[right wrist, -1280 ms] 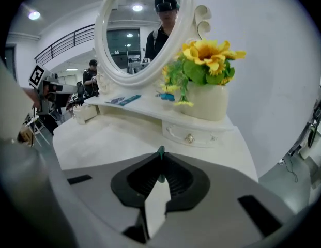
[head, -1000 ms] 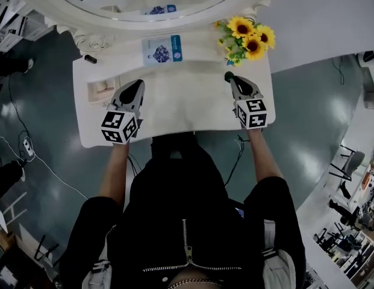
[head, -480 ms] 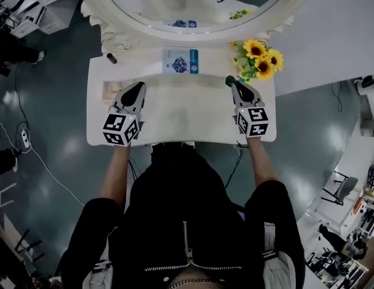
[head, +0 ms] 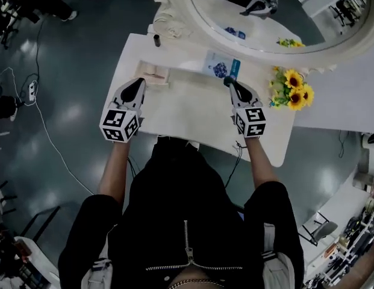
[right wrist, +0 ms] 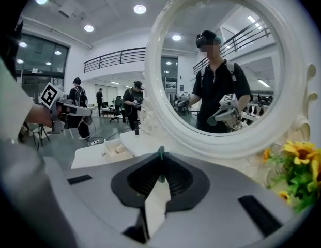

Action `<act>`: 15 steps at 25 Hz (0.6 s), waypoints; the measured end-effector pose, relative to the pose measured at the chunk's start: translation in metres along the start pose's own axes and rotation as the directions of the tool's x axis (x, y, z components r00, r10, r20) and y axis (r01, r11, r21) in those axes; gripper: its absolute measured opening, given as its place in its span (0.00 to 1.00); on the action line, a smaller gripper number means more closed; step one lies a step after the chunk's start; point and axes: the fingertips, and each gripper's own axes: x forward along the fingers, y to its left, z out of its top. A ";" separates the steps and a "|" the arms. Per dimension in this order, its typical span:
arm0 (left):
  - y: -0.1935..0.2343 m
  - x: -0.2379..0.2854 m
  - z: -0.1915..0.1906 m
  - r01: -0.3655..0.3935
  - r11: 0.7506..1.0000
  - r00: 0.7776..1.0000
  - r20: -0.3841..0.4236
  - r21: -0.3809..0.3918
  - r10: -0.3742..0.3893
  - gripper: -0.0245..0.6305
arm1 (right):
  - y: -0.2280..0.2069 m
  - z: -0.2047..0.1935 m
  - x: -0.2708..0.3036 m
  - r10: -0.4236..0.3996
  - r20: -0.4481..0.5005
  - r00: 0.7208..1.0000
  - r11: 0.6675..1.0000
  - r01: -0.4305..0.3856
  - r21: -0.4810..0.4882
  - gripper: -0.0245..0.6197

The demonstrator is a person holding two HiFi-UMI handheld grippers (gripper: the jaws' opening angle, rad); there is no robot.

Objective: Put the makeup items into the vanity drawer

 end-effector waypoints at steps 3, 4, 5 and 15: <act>0.026 -0.027 -0.009 -0.078 0.997 0.997 0.000 -0.030 0.078 0.08 | 0.036 0.015 0.033 0.094 0.000 0.996 0.995 -0.094 -0.042 0.09; 0.035 -0.035 -0.012 -0.100 0.994 0.995 0.001 -0.040 0.100 0.08 | 0.048 0.020 0.043 0.123 -0.001 0.992 0.991 -0.123 -0.057 0.09; 0.043 -0.042 -0.015 -0.121 0.991 0.993 0.002 -0.050 0.121 0.08 | 0.060 0.026 0.053 0.150 -0.002 0.989 0.986 -0.150 -0.073 0.09; 0.080 -0.091 -0.037 -0.256 0.959 0.967 -0.017 -0.122 0.256 0.08 | 0.156 0.050 0.130 0.345 -0.067 0.936 0.920 -0.351 -0.173 0.09</act>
